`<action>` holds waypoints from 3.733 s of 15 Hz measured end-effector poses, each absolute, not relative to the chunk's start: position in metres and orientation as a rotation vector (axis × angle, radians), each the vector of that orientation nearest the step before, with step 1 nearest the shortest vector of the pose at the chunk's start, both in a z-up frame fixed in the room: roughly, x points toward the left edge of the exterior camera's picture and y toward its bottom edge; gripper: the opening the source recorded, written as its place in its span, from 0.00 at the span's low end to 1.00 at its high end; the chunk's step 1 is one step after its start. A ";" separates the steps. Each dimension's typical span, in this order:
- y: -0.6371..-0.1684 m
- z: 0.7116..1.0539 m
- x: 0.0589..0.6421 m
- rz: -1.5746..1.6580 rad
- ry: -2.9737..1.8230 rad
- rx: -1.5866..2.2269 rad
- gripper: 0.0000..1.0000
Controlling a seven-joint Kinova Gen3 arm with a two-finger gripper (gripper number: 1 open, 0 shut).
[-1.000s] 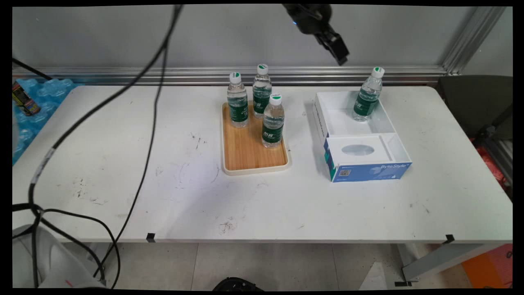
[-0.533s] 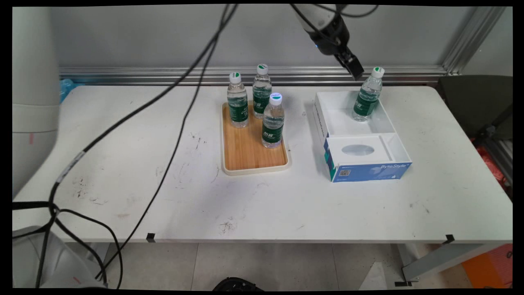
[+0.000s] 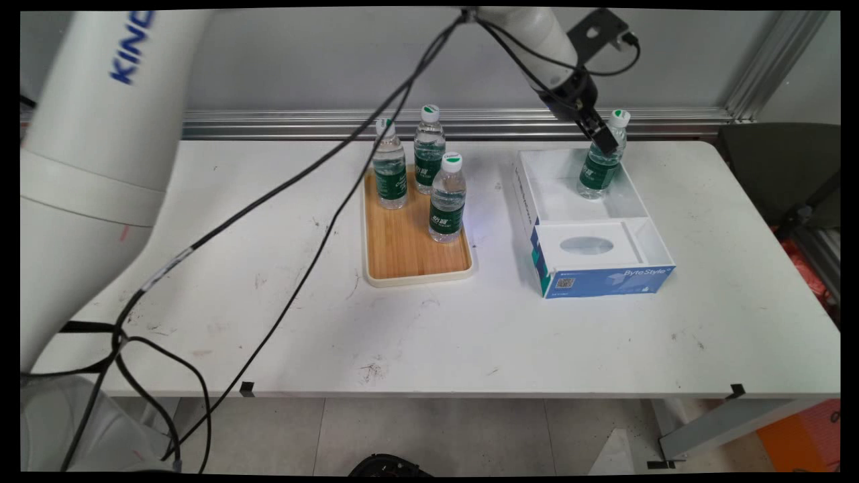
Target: Pick up the green bottle from the white box, then place the picked object on the tray
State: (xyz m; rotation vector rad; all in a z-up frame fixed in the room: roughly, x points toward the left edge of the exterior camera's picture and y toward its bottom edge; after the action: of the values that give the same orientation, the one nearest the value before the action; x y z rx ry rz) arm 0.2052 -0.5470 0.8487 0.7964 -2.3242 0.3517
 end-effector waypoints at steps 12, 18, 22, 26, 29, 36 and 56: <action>-0.581 0.805 0.180 0.341 -2.311 0.724 0.00; -0.574 0.824 0.183 0.335 -2.295 0.721 0.00; -0.565 0.862 0.186 0.345 -2.270 0.747 0.00; -0.547 0.909 0.194 0.362 -2.267 0.781 0.00; -0.529 0.939 0.204 0.381 -2.279 0.798 0.00; -0.445 1.002 0.252 0.415 -2.365 0.834 0.00; -0.264 0.983 0.422 0.304 -2.590 0.804 0.00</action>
State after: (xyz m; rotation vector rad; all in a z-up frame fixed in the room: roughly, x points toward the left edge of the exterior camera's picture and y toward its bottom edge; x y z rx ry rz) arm 0.4224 -0.2639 0.9832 0.8035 -2.5905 0.3045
